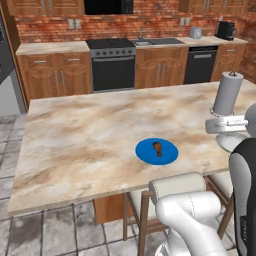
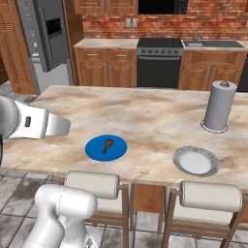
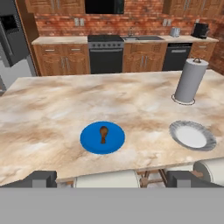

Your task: Transport the chicken drumstick and lemon to the fridge. Place the chicken drumstick on the rack containing meat and place the lemon on the rack containing the vegetable, ensuring meats and vegetables are on different racks.

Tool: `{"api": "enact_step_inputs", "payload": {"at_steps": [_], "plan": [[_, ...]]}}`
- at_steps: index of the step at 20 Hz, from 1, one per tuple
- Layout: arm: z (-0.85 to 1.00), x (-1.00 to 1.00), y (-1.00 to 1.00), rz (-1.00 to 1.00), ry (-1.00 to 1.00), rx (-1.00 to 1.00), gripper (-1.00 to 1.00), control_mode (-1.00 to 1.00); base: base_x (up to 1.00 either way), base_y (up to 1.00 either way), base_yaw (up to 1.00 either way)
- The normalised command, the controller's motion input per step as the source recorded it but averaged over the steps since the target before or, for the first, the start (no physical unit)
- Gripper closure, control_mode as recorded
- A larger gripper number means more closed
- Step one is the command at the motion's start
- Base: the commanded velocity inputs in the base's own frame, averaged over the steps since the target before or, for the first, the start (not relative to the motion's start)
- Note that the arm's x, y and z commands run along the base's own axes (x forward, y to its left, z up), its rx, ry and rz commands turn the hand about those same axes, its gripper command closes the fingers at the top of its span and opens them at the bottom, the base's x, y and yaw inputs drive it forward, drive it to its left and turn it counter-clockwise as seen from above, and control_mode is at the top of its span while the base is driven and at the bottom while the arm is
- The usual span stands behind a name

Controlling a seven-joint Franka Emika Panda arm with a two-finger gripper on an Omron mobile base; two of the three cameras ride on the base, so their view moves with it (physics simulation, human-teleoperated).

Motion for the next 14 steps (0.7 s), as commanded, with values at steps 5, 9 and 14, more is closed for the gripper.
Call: {"api": "enact_step_inputs", "payload": {"at_steps": [5, 9, 14], "plan": [[0.00, 0.00, 0.00, 0.00, 0.00, 0.00, -1.00, 1.00, 1.00, -0.06, 0.14], [0.00, 0.00, 0.00, 0.00, 0.00, 0.00, -1.00, 1.00, 0.91, -0.11, 0.15], [0.00, 0.00, 0.00, 0.00, 0.00, 0.00, -1.00, 1.00, 0.74, -0.06, 0.09]]}}
